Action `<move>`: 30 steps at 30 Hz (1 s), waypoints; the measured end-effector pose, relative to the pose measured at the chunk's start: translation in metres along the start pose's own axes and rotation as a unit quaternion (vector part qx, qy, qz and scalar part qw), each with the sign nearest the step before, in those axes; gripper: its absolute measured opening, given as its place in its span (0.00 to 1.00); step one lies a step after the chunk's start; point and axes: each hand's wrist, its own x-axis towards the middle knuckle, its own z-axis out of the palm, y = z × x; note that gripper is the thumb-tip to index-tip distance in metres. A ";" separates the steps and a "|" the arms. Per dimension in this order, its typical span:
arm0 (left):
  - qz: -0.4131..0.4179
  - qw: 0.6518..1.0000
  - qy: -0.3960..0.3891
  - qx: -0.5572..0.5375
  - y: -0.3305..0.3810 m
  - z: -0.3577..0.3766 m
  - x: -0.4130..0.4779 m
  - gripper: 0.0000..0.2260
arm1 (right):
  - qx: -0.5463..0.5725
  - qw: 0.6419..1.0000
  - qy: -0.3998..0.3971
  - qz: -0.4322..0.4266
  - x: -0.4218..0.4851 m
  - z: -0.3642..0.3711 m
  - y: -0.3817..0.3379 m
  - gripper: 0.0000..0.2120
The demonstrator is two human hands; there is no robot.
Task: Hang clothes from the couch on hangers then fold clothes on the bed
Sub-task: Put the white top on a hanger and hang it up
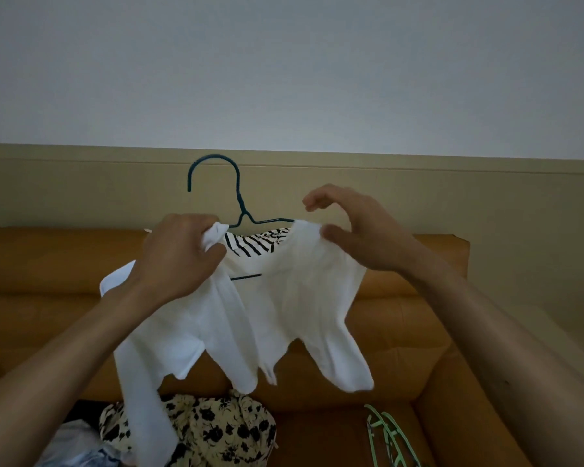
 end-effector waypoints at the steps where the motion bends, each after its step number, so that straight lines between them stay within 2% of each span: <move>1: 0.005 1.000 0.006 -0.006 -0.002 -0.002 0.001 0.13 | -0.026 1.000 -0.005 0.003 -0.003 0.003 0.005 0.14; 3: 0.014 1.000 0.011 -0.010 -0.004 -0.007 0.003 0.13 | -0.025 0.999 -0.022 0.029 -0.009 0.011 0.012 0.01; 5: 0.019 1.000 0.009 -0.020 -0.004 -0.012 0.005 0.14 | -0.005 0.999 -0.014 0.030 -0.013 0.018 0.013 0.14; 7: 0.025 0.999 -0.001 -0.043 -0.005 -0.018 0.005 0.14 | 0.030 0.999 0.019 0.031 -0.016 0.019 0.010 0.18; 11: 0.027 0.998 -0.028 -0.053 -0.028 -0.032 0.003 0.09 | 0.067 0.992 0.088 0.058 -0.021 0.011 0.008 0.17; 15: 0.042 0.998 -0.042 -0.019 -0.060 -0.042 -0.009 0.16 | 0.121 0.983 0.098 0.092 -0.030 -0.003 0.012 0.17; 18: 0.020 0.997 -0.073 -0.009 -0.082 -0.048 -0.018 0.21 | 0.157 0.976 0.105 0.110 -0.034 -0.009 0.014 0.19; 21: 0.021 0.994 -0.103 -0.012 -0.079 -0.050 -0.019 0.20 | 0.161 0.976 0.099 0.109 -0.038 -0.009 0.012 0.19; 24: 0.042 0.990 -0.093 -0.098 -0.042 -0.042 -0.008 0.16 | 0.174 0.977 0.071 0.103 -0.036 -0.004 0.005 0.18; 27: 0.081 0.990 -0.073 -0.089 -0.017 -0.023 -0.001 0.14 | 0.187 0.977 0.042 0.097 -0.036 -0.005 -0.001 0.16; 30: 0.063 0.991 -0.024 -0.116 -0.015 -0.015 -0.002 0.15 | 0.151 0.986 0.018 0.075 -0.040 -0.010 -0.001 0.12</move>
